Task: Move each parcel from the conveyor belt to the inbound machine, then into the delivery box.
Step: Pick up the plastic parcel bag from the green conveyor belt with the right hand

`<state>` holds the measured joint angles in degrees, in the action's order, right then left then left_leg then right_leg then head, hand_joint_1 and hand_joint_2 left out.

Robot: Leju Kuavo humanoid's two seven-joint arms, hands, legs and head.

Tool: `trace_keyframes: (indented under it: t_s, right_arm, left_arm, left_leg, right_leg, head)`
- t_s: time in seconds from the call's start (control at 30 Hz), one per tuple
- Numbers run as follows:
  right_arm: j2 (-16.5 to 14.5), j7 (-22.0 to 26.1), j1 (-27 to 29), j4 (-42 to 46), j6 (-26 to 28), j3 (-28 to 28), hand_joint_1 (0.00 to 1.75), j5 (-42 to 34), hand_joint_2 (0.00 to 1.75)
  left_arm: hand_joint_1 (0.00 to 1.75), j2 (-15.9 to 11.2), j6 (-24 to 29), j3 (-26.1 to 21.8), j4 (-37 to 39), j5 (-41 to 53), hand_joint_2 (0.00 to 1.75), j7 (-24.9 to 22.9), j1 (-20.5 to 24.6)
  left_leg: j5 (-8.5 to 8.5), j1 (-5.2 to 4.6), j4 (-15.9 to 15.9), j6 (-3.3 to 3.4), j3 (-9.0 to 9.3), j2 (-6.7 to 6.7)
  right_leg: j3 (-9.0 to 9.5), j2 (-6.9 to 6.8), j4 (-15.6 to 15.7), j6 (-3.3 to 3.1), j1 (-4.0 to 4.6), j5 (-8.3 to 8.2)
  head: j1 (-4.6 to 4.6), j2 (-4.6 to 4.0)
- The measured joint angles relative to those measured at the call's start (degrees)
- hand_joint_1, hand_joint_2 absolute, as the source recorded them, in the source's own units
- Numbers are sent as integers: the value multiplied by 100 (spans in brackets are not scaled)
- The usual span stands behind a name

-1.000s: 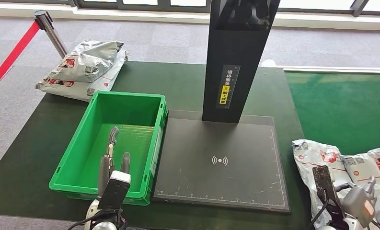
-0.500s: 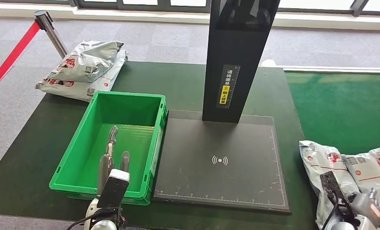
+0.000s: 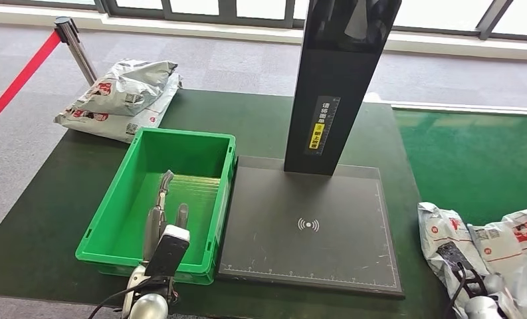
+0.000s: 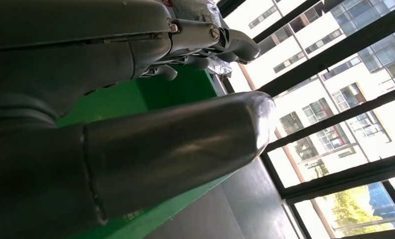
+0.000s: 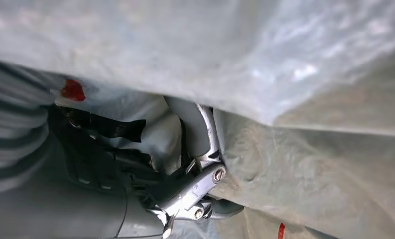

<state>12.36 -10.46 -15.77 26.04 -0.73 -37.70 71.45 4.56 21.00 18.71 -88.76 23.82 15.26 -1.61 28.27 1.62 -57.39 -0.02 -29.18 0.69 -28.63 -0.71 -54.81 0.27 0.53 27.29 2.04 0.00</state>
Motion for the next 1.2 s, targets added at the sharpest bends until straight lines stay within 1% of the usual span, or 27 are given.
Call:
trace_keyframes:
  t_s: [0.1,0.2,0.3,0.33,0.37,0.43,0.47,0.53,0.57,0.67,0.87,1.0,1.1,1.2]
  right_arm:
    - [16,321,-15,-84,-54,0,175,-21,175]
    - [-2,721,-15,-92,17,0,175,-79,175]
    - [-81,1018,-11,-61,339,6,173,-128,175]
    - [-132,1041,-1,-17,550,26,142,-137,175]
    - [-198,1005,23,59,812,69,99,-141,175]
    - [-347,773,121,326,1425,216,13,-92,175]
    - [-429,610,209,528,1759,309,0,-19,175]
    - [-622,270,474,1143,2304,519,0,243,175]
    - [-727,135,628,1522,2437,628,0,388,175]
    - [-999,-103,998,2536,2457,905,0,666,175]
    - [-1417,-186,1510,3901,2716,1132,0,1188,175]
    - [-1727,-152,1799,4863,2706,1176,0,1512,175]
    - [-1889,-122,1914,5344,2664,1188,0,1553,175]
    - [-1974,-66,1972,5595,2586,1194,0,1480,175]
  left_arm:
    - [0,-15,39,0,-10,1,0,2,-7]
    - [0,-49,82,0,-57,3,0,0,-16]
    - [0,-109,136,0,-98,3,0,-4,-22]
    - [0,-133,157,0,-109,-2,0,-7,-28]
    - [0,-156,184,0,-122,-8,0,-11,-38]
    - [0,-190,239,0,-159,-24,0,-19,-71]
    - [0,-201,261,0,-178,-28,0,-22,-88]
    - [0,-213,286,0,-199,-35,0,-29,-118]
    - [0,-217,290,0,-202,-37,0,-32,-130]
    - [0,-228,293,0,-196,-48,0,-23,-147]
    - [0,-226,265,15,-158,-58,0,58,-141]
    - [0,-194,195,37,-125,-58,0,65,-124]
    - [0,-158,165,60,-121,-50,0,58,-114]
    - [0,-137,150,69,-120,-43,0,58,-110]
  left_leg:
    - [13,2,0,10,14,8]
    - [29,3,0,14,-1,31]
    - [51,3,0,13,-23,58]
    - [55,3,0,13,-22,65]
    - [55,2,0,13,-21,70]
    - [49,-3,0,12,-20,69]
    - [45,-8,0,10,-17,64]
    - [35,-23,0,4,-25,50]
    - [30,-33,0,0,-38,44]
    - [21,-52,0,-9,-82,41]
    - [1,-62,1,-34,-128,21]
    - [-4,-63,2,-40,-134,15]
    - [-6,-63,3,-41,-134,16]
    - [-9,-64,3,-40,-135,16]
  right_leg:
    - [20,8,13,4,2,-5]
    - [24,33,21,12,4,-9]
    - [30,65,25,30,4,-9]
    - [31,72,25,43,3,-13]
    - [30,76,24,54,2,-19]
    - [21,74,17,67,-3,-26]
    - [11,70,9,67,-7,-26]
    - [-29,61,-18,66,-22,-26]
    - [-55,58,-34,66,-31,-25]
    - [-123,55,-67,61,-48,-21]
    - [-186,40,-101,49,-56,-12]
    - [-195,33,-111,42,-57,-8]
    - [-195,33,-113,41,-57,-8]
    - [-195,33,-114,41,-59,-8]
  head:
    - [-1,0]
    - [-1,0]
    - [-2,0]
    - [-2,0]
    - [-1,0]
    - [0,0]
    - [0,0]
    - [0,0]
    - [0,0]
    - [2,0]
    - [2,0]
    - [2,0]
    - [2,0]
    - [2,0]
